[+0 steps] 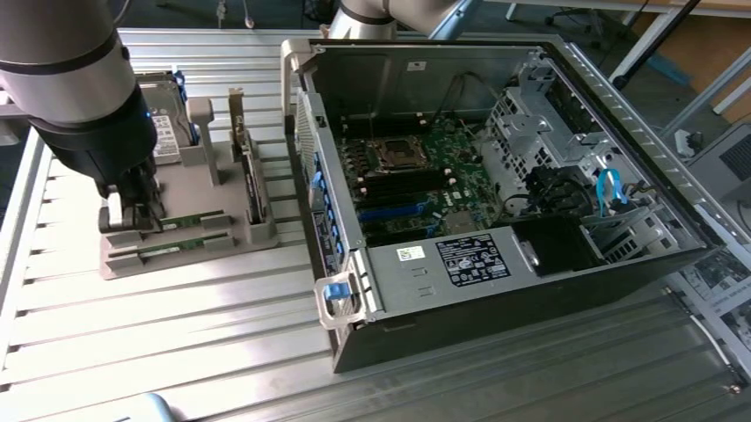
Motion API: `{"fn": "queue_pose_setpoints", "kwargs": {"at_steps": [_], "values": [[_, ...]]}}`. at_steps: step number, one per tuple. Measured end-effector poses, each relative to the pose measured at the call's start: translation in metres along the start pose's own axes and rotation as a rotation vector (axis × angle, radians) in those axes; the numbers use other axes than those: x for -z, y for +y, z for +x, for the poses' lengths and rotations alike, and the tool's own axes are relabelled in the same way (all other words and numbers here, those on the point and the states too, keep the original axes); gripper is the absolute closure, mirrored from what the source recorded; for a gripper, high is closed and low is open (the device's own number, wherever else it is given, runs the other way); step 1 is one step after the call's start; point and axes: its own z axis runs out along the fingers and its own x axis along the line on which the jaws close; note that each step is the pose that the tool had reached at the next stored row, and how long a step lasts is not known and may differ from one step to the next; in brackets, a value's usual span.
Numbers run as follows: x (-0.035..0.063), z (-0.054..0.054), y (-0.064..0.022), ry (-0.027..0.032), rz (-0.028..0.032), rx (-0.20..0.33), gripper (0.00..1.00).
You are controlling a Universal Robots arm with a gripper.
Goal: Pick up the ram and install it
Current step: 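Pick up the ram and move it above insertion slot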
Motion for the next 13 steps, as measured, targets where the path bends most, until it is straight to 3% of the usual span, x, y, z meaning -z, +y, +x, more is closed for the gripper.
{"fn": "queue_pose_setpoints", "kwargs": {"at_steps": [13], "values": [[-0.0045, 0.0001, 0.0, 0.0, -0.0001, 0.002, 0.7]]}}
